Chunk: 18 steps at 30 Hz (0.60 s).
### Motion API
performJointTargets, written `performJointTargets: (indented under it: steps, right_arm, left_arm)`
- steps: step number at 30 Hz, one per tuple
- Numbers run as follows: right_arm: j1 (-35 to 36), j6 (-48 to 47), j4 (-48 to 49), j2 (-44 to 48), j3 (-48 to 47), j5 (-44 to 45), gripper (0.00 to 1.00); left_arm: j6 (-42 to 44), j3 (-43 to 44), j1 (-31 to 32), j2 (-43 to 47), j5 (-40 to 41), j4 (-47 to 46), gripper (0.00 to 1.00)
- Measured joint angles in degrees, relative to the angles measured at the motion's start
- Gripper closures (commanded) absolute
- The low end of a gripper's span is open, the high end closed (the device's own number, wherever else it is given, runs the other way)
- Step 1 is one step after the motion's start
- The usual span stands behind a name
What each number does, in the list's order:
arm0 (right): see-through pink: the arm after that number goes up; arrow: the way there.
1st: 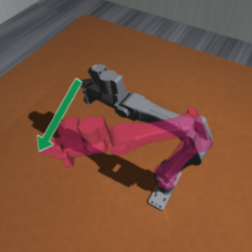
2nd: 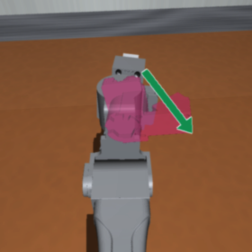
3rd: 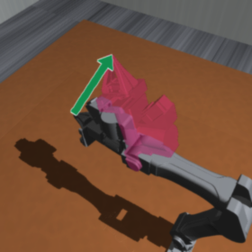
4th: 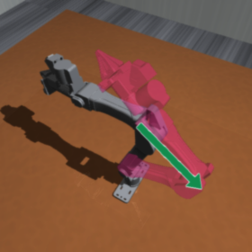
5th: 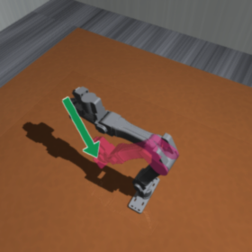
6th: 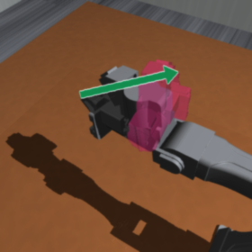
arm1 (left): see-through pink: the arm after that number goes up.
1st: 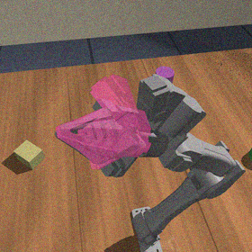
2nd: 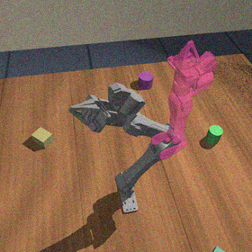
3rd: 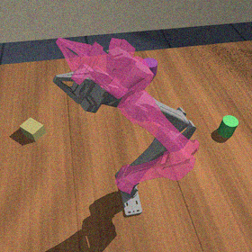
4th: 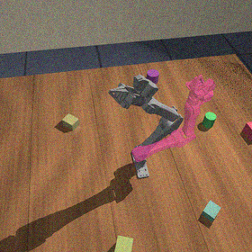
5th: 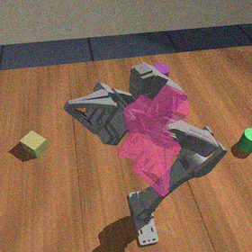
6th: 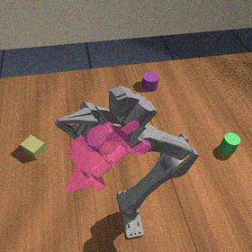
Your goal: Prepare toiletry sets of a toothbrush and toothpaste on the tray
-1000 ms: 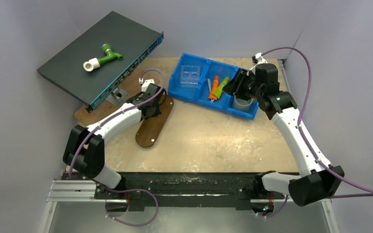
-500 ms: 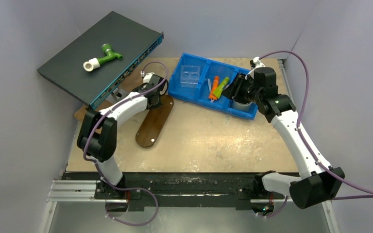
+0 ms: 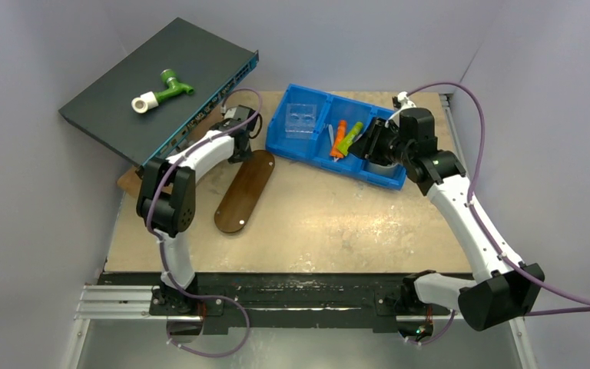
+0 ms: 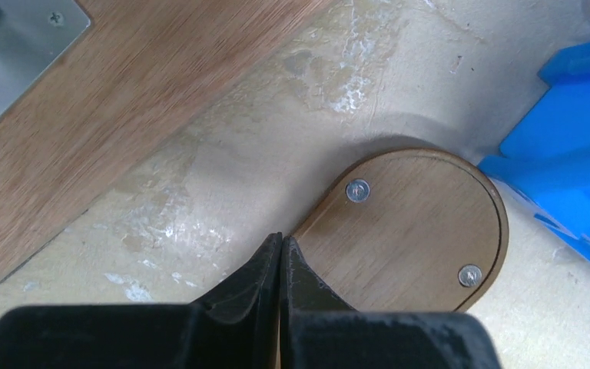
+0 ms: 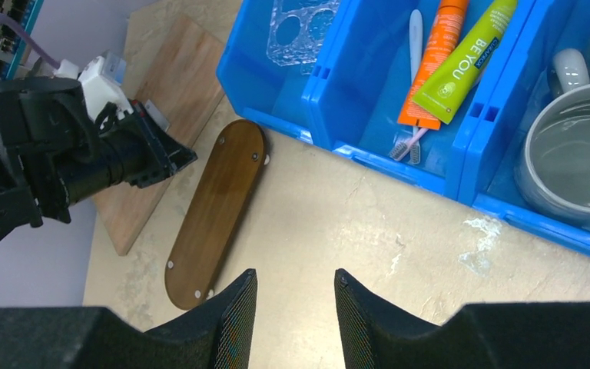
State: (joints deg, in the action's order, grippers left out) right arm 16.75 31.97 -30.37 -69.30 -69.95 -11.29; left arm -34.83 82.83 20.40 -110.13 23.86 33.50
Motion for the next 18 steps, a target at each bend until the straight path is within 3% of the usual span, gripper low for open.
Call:
performJointTargets:
  steps: [18]
  right_arm:
    - [0.5, 0.0, 1.7, -0.1, 2.1, -0.3, 0.58]
  left_arm:
    - [1.4, 5.2, -3.1, -7.3, -4.1, 3.5, 1.0]
